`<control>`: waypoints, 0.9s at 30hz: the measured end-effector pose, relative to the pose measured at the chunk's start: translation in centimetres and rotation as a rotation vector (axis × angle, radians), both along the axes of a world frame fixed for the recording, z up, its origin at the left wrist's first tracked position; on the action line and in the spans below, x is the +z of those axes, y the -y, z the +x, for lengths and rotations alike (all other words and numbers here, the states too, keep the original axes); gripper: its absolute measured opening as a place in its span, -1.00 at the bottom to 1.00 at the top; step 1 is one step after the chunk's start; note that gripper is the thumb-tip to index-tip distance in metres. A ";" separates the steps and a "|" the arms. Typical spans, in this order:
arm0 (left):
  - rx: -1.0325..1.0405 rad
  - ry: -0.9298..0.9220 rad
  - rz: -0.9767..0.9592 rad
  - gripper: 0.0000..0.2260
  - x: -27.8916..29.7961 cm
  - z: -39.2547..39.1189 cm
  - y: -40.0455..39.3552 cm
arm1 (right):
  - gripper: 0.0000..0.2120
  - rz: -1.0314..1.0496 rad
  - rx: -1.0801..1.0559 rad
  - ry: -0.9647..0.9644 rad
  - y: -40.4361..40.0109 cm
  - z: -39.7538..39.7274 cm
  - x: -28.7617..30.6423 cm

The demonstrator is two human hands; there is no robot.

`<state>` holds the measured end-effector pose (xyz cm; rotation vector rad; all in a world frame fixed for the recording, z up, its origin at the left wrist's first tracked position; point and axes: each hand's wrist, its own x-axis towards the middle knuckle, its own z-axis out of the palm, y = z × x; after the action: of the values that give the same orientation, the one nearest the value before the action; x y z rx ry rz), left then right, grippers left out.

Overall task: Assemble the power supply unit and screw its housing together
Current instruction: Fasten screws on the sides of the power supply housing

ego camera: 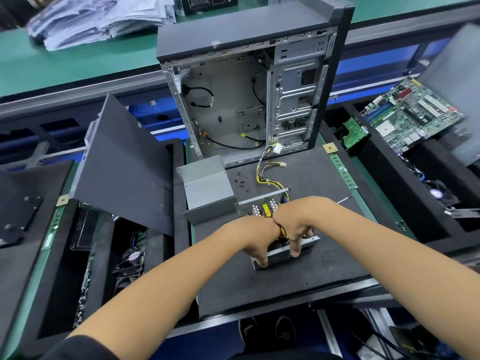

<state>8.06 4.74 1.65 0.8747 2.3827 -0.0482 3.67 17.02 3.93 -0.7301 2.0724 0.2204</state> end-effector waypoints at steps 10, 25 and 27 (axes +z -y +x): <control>0.148 0.209 0.147 -0.69 3.2 -2.5 2.1 | -0.70 -0.152 -0.027 0.041 -0.4 -2.5 2.6; 0.586 0.353 0.616 -0.84 3.9 -7.1 6.8 | -0.83 -0.325 -0.156 -0.057 -0.4 -7.2 5.4; 0.577 0.342 0.599 -0.81 3.7 -7.5 6.8 | -0.83 -0.367 -0.180 -0.068 -0.6 -7.4 5.2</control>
<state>0.54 -2.01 5.36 0.3549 2.2415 0.9972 -3.75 17.60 9.09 -0.7528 2.2573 -0.2463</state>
